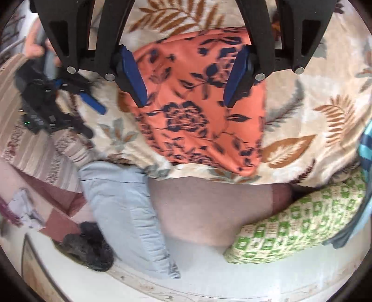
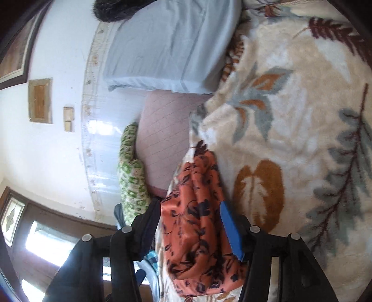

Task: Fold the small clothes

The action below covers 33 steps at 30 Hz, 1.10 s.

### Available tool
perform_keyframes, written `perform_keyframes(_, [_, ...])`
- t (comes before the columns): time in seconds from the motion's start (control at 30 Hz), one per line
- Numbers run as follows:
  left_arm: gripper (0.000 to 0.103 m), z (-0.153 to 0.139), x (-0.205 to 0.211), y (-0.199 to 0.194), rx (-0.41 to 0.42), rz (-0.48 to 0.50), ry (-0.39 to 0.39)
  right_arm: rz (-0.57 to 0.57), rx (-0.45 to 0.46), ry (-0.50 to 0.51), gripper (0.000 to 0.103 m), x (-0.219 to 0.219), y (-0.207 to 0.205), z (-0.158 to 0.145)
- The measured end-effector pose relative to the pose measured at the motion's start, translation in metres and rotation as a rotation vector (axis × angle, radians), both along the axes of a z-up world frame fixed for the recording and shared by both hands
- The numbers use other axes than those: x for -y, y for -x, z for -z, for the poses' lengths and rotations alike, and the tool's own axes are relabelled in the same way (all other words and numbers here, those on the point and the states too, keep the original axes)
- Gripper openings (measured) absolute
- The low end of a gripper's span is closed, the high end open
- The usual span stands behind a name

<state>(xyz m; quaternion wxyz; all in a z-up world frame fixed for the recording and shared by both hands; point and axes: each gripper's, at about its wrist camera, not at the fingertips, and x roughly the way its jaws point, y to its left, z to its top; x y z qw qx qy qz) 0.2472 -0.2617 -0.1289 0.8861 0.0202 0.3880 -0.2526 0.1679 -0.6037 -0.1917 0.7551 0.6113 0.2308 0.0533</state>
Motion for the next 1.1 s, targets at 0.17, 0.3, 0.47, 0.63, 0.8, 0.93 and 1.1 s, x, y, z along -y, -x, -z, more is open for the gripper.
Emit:
perform_keyframes(0.17, [0.069, 0.035, -0.019, -0.018, -0.045, -0.118, -0.155, -0.209, 0.113, 0.001, 0.057, -0.05, -0.031, -0.02])
perform_keyframes(0.3, [0.069, 0.074, -0.019, -0.024, -0.132, -0.136, -0.225, -0.316, 0.063, 0.041, 0.057, -0.077, -0.044, -0.016])
perform_keyframes(0.47, [0.081, 0.113, -0.031, -0.032, -0.244, -0.15, -0.201, -0.236, -0.322, 0.095, 0.038, -0.06, -0.047, 0.043])
perform_keyframes(0.63, [0.084, 0.106, -0.032, -0.035, -0.27, -0.153, -0.206, -0.237, -0.357, 0.075, 0.01, -0.056, -0.054, 0.06])
perform_keyframes(0.8, [0.083, 0.058, -0.017, -0.03, -0.163, -0.093, -0.185, -0.208, -0.326, 0.042, 0.011, -0.054, -0.05, 0.055])
perform_keyframes(0.93, [0.083, 0.027, 0.011, -0.047, -0.055, -0.081, -0.252, -0.17, -0.248, 0.03, 0.014, -0.042, -0.037, 0.039])
perform_keyframes(1.1, [0.083, 0.045, 0.037, -0.11, -0.128, -0.157, -0.312, -0.121, -0.154, 0.02, 0.017, -0.026, -0.026, 0.023])
